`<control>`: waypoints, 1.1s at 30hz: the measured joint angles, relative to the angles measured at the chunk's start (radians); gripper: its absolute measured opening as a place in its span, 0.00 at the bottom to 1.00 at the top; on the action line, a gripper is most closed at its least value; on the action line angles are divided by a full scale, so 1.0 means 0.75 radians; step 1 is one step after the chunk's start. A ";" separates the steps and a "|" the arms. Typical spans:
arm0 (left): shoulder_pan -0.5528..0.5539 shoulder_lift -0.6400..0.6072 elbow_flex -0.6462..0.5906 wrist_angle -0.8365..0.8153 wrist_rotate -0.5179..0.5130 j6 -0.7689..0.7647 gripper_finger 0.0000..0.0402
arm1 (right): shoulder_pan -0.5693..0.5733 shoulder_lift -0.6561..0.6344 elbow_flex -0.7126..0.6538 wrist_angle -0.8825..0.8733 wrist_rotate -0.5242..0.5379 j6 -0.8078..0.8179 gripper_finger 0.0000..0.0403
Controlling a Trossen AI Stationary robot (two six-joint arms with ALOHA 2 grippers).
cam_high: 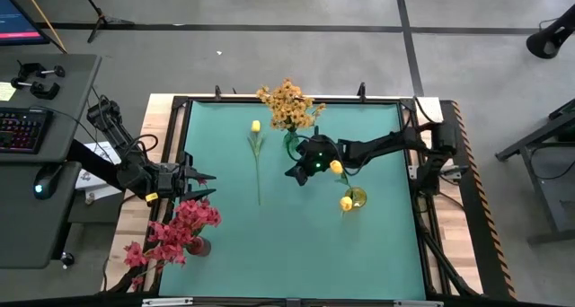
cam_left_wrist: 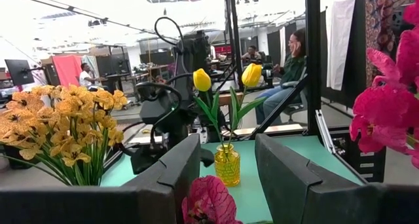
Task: Sort flowers into vase by color
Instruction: Put the light yellow flower into the yellow flower
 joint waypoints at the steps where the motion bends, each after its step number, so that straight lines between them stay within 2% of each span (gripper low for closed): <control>1: 0.000 0.001 0.000 0.000 0.000 0.000 0.34 | 0.005 0.010 0.000 0.029 -0.002 0.012 0.00; 15: 0.000 0.001 0.000 0.001 -0.001 0.002 0.34 | 0.043 0.091 0.000 0.242 -0.005 0.046 0.00; 20: 0.000 0.001 0.000 0.000 -0.001 0.002 0.34 | 0.056 0.136 0.025 0.271 -0.107 0.058 0.00; 27: 0.001 0.001 0.000 -0.001 -0.003 0.002 0.34 | 0.089 0.265 0.207 0.267 -0.176 -0.017 0.00; 33: 0.001 0.000 0.000 0.000 -0.002 0.002 0.34 | 0.082 0.368 0.386 0.206 -0.180 -0.073 0.00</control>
